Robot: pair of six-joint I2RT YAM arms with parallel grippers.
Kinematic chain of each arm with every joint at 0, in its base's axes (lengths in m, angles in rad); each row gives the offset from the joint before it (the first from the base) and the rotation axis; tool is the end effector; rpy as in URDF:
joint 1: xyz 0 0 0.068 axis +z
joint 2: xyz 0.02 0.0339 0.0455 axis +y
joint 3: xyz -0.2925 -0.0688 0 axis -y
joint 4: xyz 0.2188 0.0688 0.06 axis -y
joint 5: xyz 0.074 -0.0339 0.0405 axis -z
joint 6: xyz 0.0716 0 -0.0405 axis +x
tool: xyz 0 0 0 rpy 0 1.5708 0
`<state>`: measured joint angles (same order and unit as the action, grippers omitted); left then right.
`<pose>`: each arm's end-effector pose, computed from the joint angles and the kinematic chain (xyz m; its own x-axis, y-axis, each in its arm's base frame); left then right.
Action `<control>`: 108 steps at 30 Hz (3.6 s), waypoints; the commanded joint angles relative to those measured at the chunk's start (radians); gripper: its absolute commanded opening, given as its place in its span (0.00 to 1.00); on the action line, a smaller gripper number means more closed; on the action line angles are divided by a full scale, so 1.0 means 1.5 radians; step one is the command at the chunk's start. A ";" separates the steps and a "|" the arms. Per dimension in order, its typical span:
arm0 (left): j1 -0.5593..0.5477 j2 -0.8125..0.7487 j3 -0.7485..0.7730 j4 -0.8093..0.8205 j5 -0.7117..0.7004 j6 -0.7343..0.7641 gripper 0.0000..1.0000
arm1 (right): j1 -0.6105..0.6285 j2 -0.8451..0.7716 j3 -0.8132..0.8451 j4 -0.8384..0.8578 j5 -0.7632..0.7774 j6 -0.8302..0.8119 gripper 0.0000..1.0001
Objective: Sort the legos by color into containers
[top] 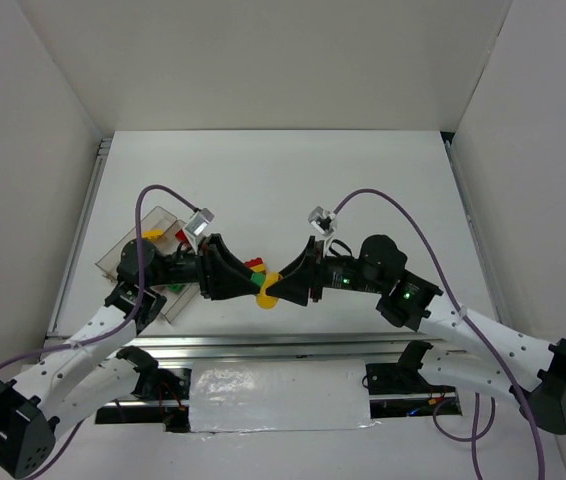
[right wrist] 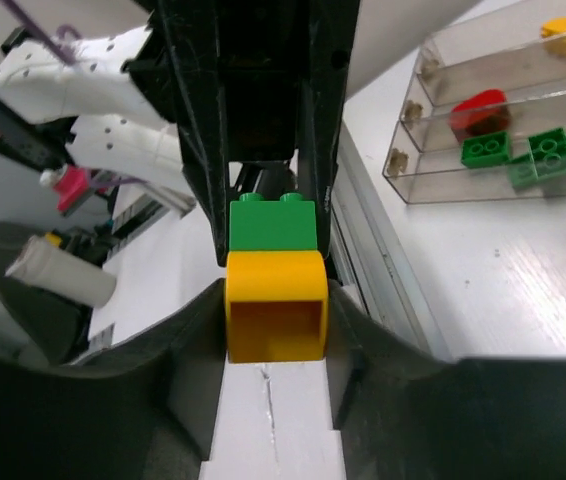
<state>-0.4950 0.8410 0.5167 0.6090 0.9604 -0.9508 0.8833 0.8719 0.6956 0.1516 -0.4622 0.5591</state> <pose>0.1146 -0.1285 0.3510 -0.6412 -0.1840 -0.7450 0.7615 -0.0326 -0.6474 0.0996 0.1716 0.3547 -0.5303 0.1024 -0.8416 -0.8179 0.1996 0.5396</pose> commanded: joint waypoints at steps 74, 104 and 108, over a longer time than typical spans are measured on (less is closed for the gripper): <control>-0.028 -0.013 0.020 -0.023 0.004 0.080 0.82 | -0.119 0.055 -0.070 0.302 -0.216 0.140 0.00; 0.174 0.112 0.229 -0.701 -0.729 0.164 0.00 | -0.218 -0.028 -0.101 -0.032 0.205 0.161 1.00; 0.262 0.113 0.217 -0.681 -0.778 0.062 0.00 | -0.218 -0.007 -0.120 -0.001 0.173 0.171 1.00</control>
<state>-0.1440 1.0237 0.8326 -0.3943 -0.0647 -0.7341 0.5602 0.8455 0.5358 0.1356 -0.2119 0.7944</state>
